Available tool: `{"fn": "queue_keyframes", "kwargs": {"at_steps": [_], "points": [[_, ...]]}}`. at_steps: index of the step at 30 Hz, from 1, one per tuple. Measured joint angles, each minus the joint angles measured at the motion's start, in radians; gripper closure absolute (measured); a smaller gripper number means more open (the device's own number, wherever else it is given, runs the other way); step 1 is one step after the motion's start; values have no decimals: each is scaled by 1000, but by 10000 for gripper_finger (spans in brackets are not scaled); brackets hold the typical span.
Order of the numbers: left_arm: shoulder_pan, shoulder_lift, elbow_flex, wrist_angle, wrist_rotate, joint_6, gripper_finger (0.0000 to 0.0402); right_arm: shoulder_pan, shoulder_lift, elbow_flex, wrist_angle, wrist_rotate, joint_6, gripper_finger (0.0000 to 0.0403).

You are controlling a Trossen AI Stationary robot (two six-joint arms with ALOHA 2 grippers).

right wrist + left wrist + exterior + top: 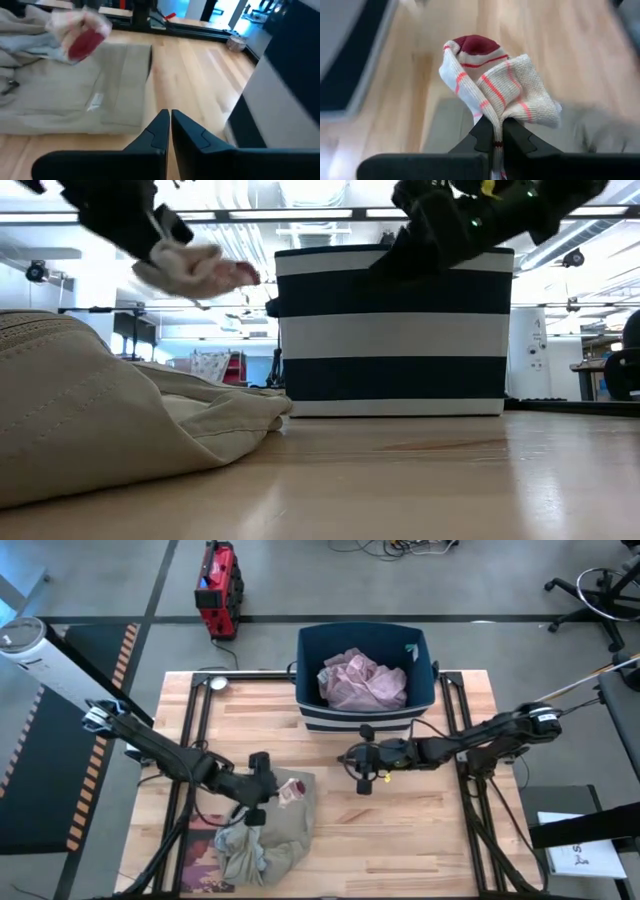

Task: Sort clothes
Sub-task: Put the white patterned sock into the laundry bin

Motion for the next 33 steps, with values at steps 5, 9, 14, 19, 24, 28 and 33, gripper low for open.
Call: {"fn": "queue_keyframes", "kwargs": {"at_steps": [5,9,14,19,24,28,33], "points": [[45,-60,10,111,22,122,397,4,-8,-55,-7,-89,57,403],[130,-91,59,110,35,213,397,14,-8,-68,-10,-143,65,403],[307,-82,169,95,165,387,398,20,-7,-68,-7,-144,67,403],[512,6,365,-18,355,527,398,22,-7,-69,2,-143,63,403],[678,177,666,-216,363,612,398,22,-7,-69,8,-143,62,403],[751,352,934,-429,363,677,396,22,-7,-69,8,-143,63,403],[798,568,1252,-708,363,735,371,22,-7,-70,7,-143,69,403]]}}
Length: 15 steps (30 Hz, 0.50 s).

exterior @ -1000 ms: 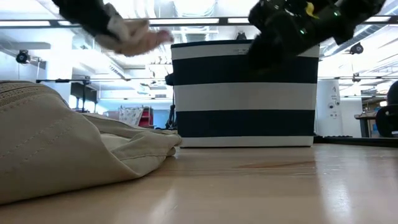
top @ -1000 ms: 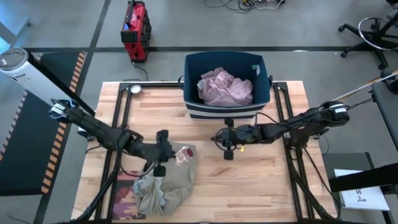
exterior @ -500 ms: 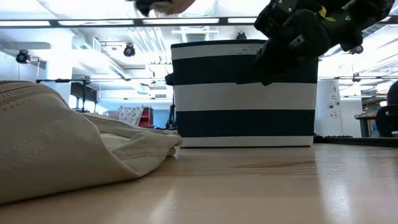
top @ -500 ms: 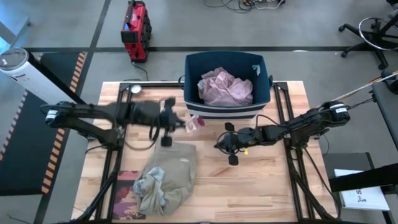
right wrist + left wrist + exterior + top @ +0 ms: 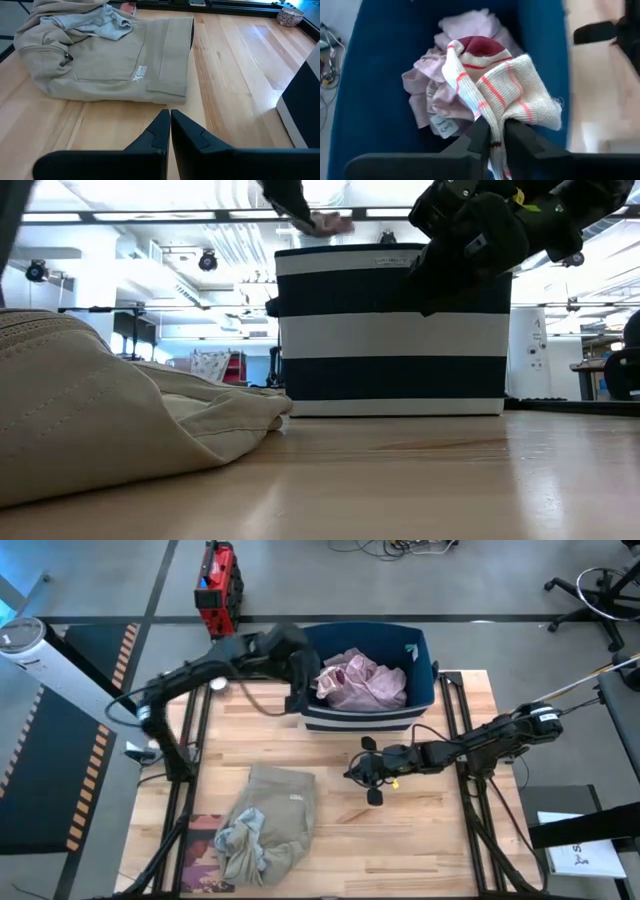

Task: Sort clothes
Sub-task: Put the white patterned sock into the laundry bin

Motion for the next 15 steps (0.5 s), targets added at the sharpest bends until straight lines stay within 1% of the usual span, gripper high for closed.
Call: {"fn": "queue_keyframes", "kwargs": {"at_steps": [3,4,5,8,15], "points": [[4,108,157,-132,-1,20,343,0,0,-1,0,0,2,403],[3,134,184,-141,4,18,332,2,0,-1,0,0,5,403],[3,146,201,-134,30,11,320,2,0,-2,0,0,5,403],[-5,165,224,-125,77,16,282,7,0,-2,1,0,-1,403],[-16,144,223,-115,78,5,189,13,0,-7,-1,0,3,403]]}}
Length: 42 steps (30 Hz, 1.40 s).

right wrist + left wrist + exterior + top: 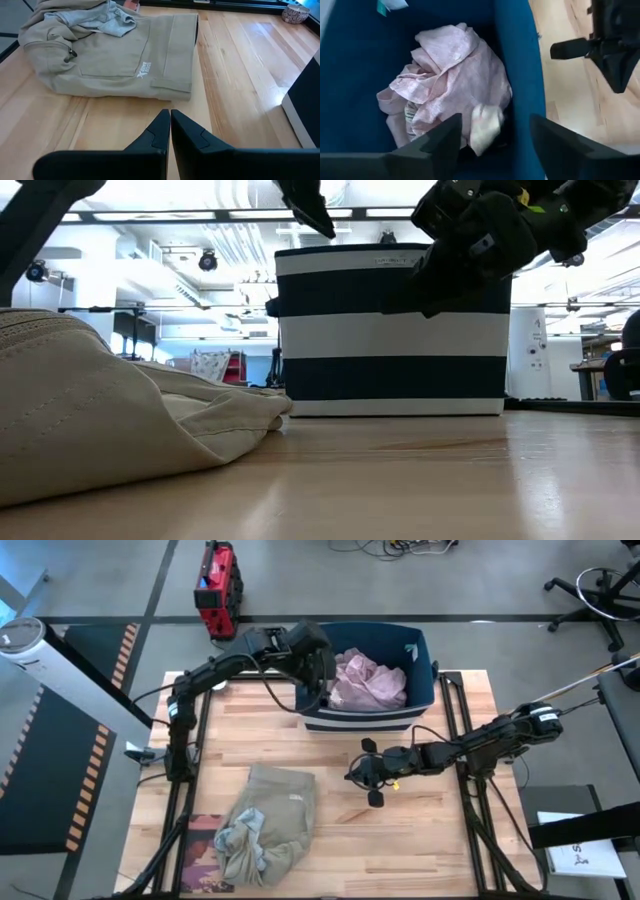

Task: Sort clothes
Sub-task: Put the white patterned sock into the laundry bin, then put the gray underwear into the laundry bin

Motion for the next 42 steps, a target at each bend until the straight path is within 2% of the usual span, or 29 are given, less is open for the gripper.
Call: {"fn": "queue_keyframes", "kwargs": {"at_steps": [7,14,21,28,35,42], "points": [[-6,-62,-12,0,0,1,124,0,0,0,0,0,2,403],[-5,-163,-96,-25,-8,15,116,0,0,0,0,0,2,403],[-2,-356,-365,-38,-12,65,137,0,0,0,0,0,14,403],[-1,-598,-671,-4,-103,105,138,0,0,0,1,0,13,403],[-8,-812,-925,91,-98,-21,140,0,0,0,1,0,13,403],[-61,-970,-1170,105,-60,-214,149,0,0,0,1,0,12,403]]}}
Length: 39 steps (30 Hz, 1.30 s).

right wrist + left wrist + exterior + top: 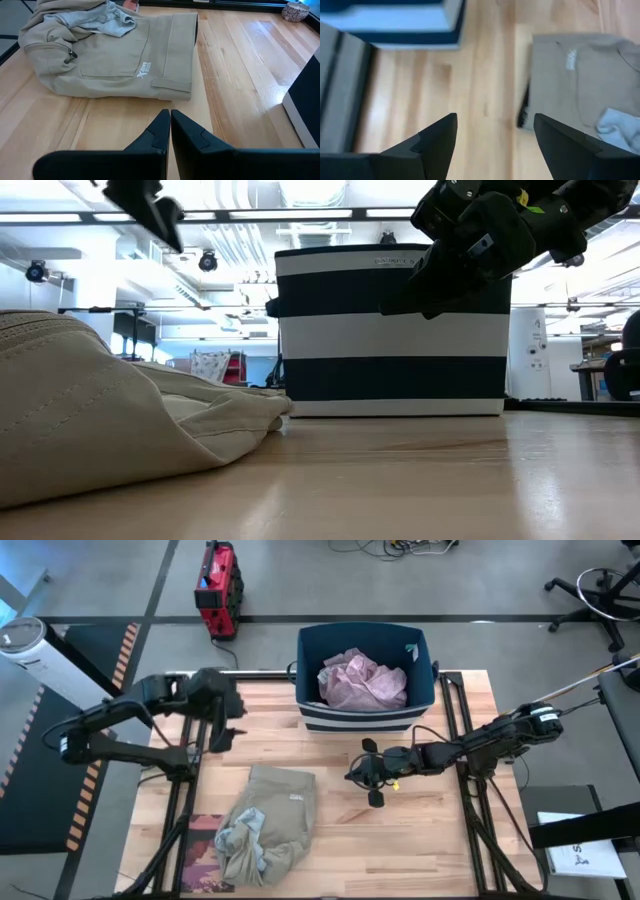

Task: Sort clothes
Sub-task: Put the gray underwear into the laundry bin

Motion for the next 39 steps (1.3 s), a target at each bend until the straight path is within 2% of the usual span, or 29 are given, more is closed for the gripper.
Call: {"fn": "queue_keyframes", "kwargs": {"at_steps": [5,11,17,22,25,30,39], "points": [[-109,-52,-144,28,19,-130,148,0,0,0,0,0,0,403],[-308,-43,-252,134,71,-334,145,0,0,0,-1,0,0,403],[-523,34,-300,247,108,-547,153,0,0,0,0,0,0,403],[-663,150,-305,251,109,-656,163,0,0,0,0,0,-2,403],[-708,217,-305,250,110,-694,170,0,0,0,-1,0,-3,403],[-722,306,-304,250,113,-707,183,0,0,0,-1,0,-9,403],[-719,429,-317,298,113,-626,219,0,0,0,-1,0,-11,403]]}}
